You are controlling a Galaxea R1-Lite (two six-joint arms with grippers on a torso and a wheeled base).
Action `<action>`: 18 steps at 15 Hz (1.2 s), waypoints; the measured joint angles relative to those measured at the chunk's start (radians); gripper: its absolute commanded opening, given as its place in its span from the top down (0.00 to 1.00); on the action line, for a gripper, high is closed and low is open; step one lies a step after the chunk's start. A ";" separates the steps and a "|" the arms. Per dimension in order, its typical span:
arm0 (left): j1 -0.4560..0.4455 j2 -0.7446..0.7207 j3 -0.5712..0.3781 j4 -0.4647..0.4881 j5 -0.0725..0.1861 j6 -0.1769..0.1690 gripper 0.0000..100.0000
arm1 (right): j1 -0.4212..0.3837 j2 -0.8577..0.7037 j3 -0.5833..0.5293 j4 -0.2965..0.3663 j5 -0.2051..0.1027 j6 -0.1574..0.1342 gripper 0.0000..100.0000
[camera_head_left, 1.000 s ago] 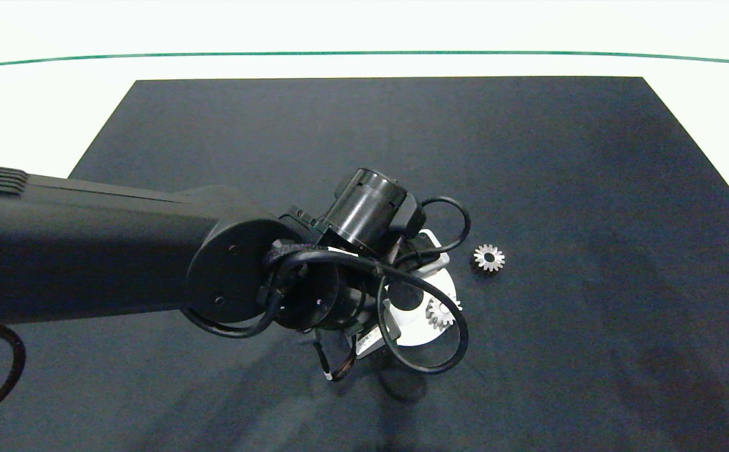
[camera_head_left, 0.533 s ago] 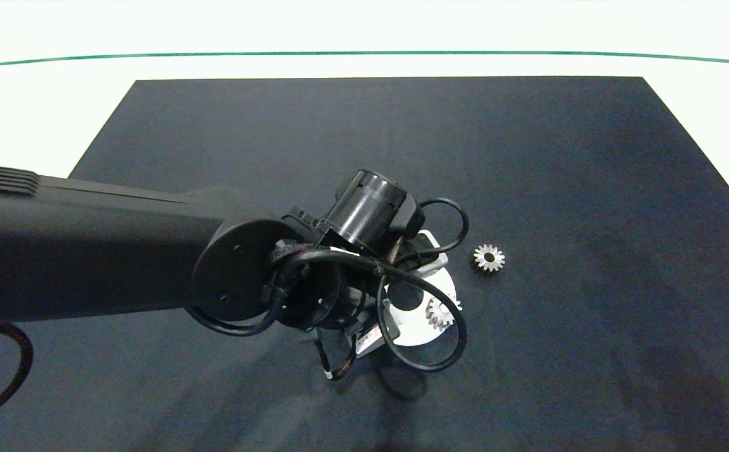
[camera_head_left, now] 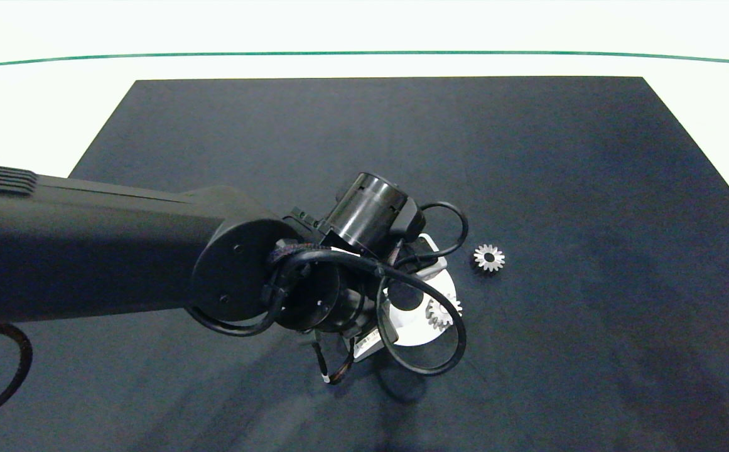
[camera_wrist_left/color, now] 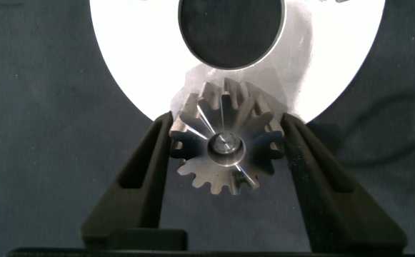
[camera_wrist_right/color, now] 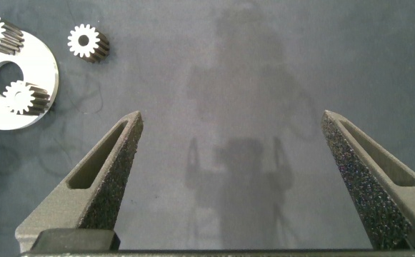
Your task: Remove an incorrectly installed larger gear and replace it with the correct smaller gear
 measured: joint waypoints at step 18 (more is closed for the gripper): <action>-0.011 0.001 -0.021 0.047 -0.001 -0.013 0.66 | 0.000 -0.003 0.012 0.000 0.001 0.001 0.00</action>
